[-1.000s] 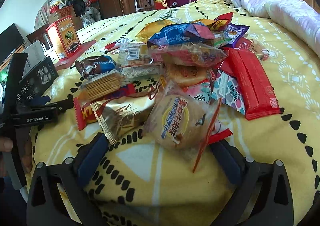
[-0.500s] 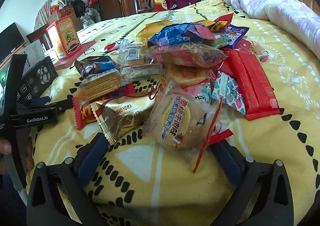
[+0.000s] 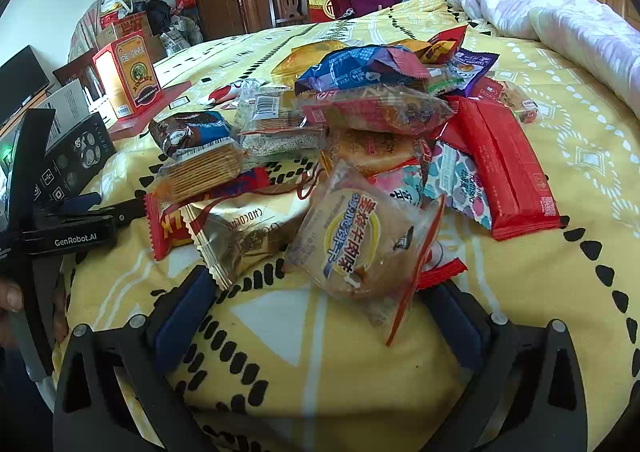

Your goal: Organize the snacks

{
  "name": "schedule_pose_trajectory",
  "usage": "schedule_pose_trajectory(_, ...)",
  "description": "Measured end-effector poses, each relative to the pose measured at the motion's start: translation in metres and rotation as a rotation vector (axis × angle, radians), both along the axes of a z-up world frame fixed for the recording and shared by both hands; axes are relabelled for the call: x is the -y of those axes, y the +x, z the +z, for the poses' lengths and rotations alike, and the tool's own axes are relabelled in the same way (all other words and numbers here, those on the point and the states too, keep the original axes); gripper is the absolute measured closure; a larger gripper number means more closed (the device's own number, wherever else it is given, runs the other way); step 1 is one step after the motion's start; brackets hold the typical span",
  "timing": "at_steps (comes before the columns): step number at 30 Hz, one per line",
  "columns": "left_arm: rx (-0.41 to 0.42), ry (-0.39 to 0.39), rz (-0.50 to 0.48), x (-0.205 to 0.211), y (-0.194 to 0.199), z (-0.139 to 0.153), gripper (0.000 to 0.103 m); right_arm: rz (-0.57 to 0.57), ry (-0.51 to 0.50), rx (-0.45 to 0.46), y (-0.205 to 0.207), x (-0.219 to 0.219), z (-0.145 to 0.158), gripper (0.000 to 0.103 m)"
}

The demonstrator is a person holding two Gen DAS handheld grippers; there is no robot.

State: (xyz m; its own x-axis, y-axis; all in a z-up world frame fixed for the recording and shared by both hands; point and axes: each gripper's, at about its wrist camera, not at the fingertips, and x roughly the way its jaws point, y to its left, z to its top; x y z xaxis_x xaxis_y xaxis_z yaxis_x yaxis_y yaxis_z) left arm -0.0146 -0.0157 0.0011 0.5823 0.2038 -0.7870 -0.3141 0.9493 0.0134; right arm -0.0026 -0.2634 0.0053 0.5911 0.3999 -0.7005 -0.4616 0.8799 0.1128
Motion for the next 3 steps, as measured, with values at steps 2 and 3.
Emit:
schedule_pose_trajectory(2, 0.005, -0.001, 0.0, -0.0003, -0.0005, 0.0001, 0.0, 0.0, -0.001, 0.0, -0.0001, 0.0002, 0.0001, 0.0)
schedule_pose_trajectory(3, 0.006, -0.002, 0.0, -0.0007, -0.0005, 0.0, 0.0, 0.0, 0.0, 0.0, -0.0002, -0.0001, 0.0, 0.0)
